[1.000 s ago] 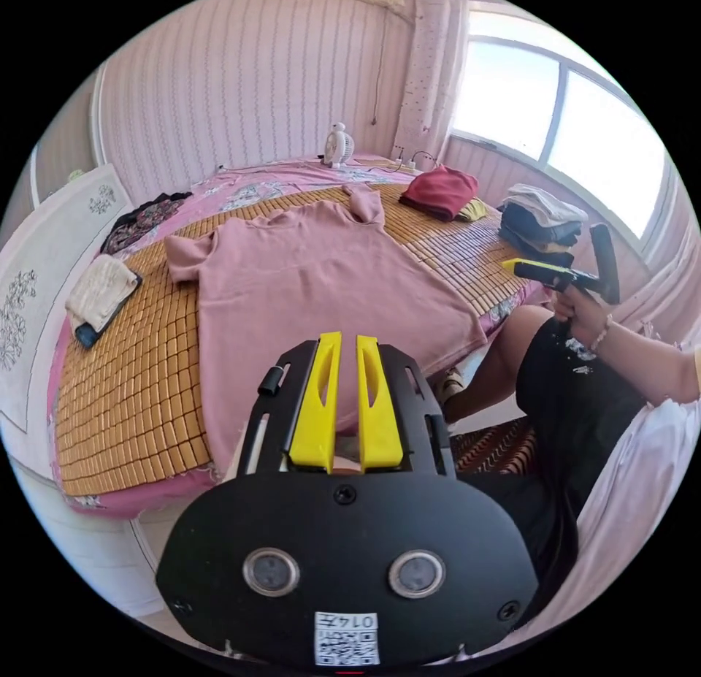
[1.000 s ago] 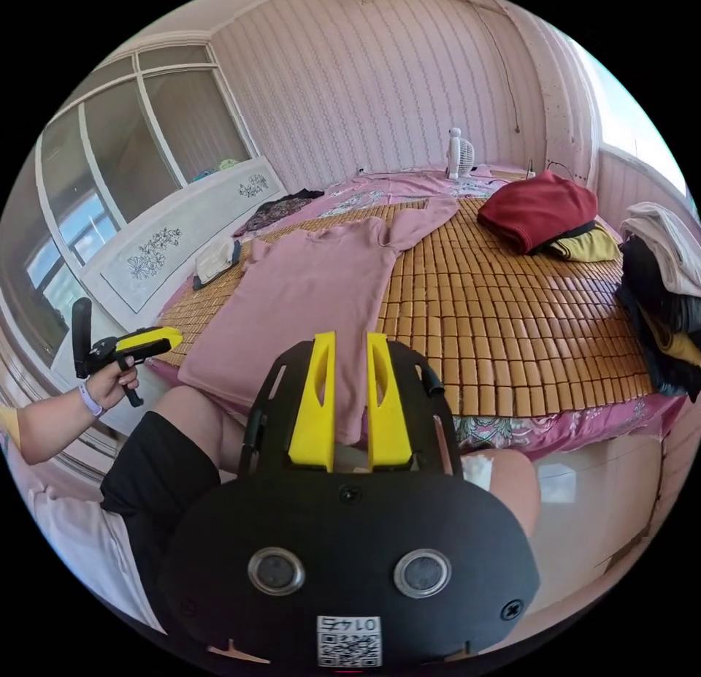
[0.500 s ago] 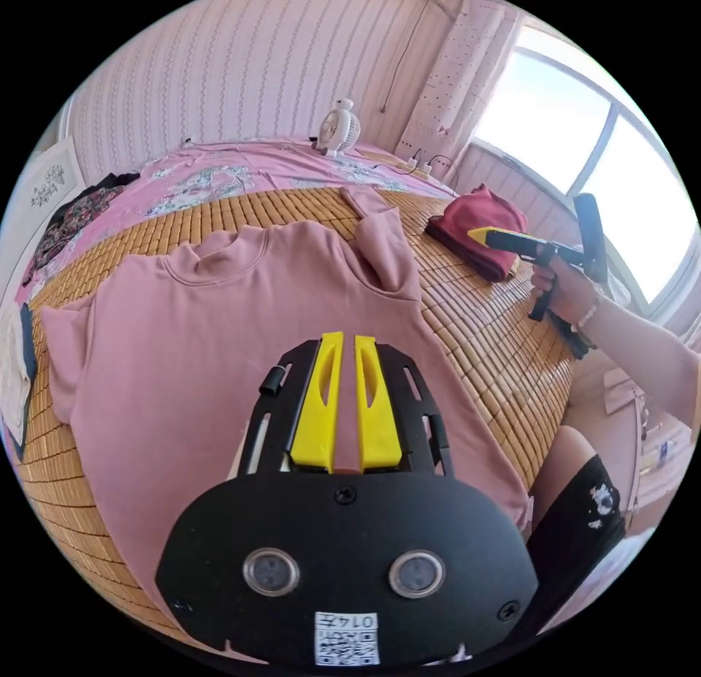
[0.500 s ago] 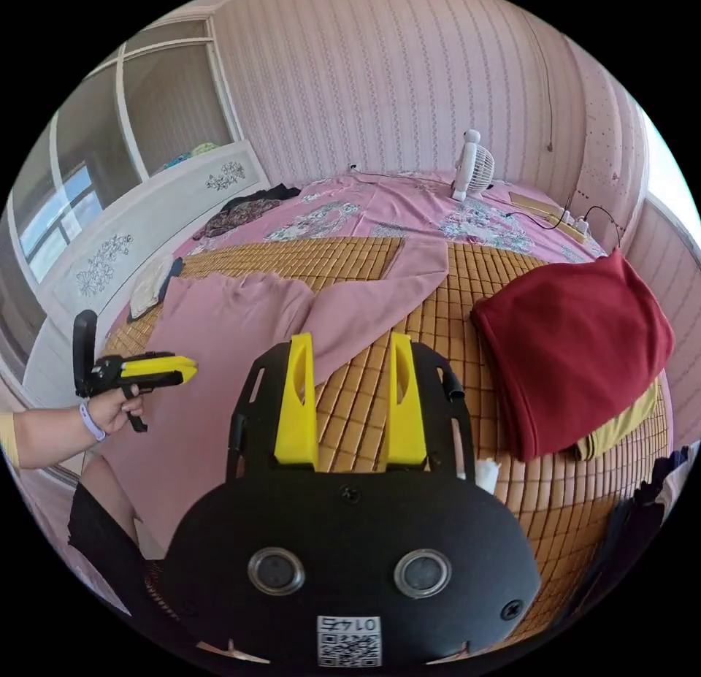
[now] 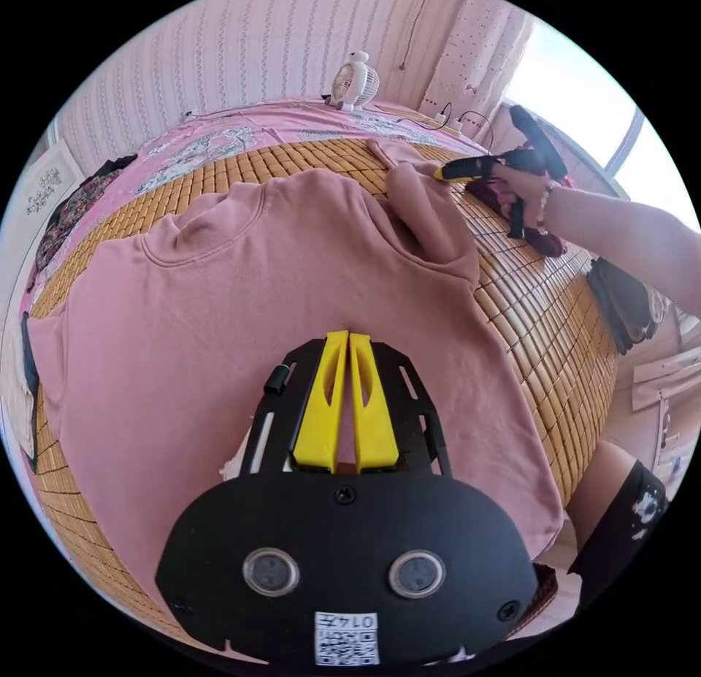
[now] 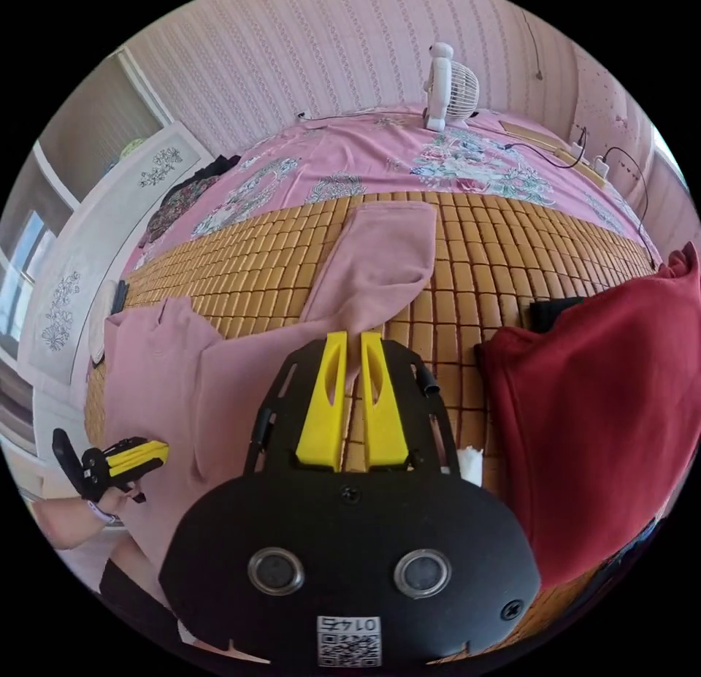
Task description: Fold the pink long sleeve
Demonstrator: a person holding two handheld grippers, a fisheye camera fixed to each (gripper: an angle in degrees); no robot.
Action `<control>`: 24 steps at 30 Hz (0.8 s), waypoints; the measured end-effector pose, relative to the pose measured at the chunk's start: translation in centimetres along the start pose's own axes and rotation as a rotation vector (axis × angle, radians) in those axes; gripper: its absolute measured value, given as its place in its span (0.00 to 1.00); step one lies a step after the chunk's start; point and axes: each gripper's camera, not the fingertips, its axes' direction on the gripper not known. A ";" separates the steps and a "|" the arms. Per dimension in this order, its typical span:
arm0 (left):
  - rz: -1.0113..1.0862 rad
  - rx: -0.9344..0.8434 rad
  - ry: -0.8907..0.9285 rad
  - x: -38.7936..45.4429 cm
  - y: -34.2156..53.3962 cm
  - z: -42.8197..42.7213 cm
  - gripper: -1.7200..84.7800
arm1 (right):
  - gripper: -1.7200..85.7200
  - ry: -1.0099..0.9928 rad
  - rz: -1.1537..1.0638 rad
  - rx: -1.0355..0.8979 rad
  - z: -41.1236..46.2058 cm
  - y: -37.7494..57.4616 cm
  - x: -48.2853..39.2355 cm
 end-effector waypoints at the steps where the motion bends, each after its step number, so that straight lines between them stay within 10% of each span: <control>1: 0.003 0.000 -0.006 0.1 -0.1 -0.2 0.01 | 0.06 -0.008 -0.012 0.021 -1.0 0.7 -0.3; 12: 0.022 -0.015 -0.059 1.1 -1.4 -2.8 0.01 | 0.05 0.001 0.071 -0.027 -20.6 20.1 -9.2; 24: 0.017 -0.041 -0.011 -0.6 -2.3 -4.8 0.01 | 0.15 0.276 0.195 0.121 -21.4 20.8 -2.9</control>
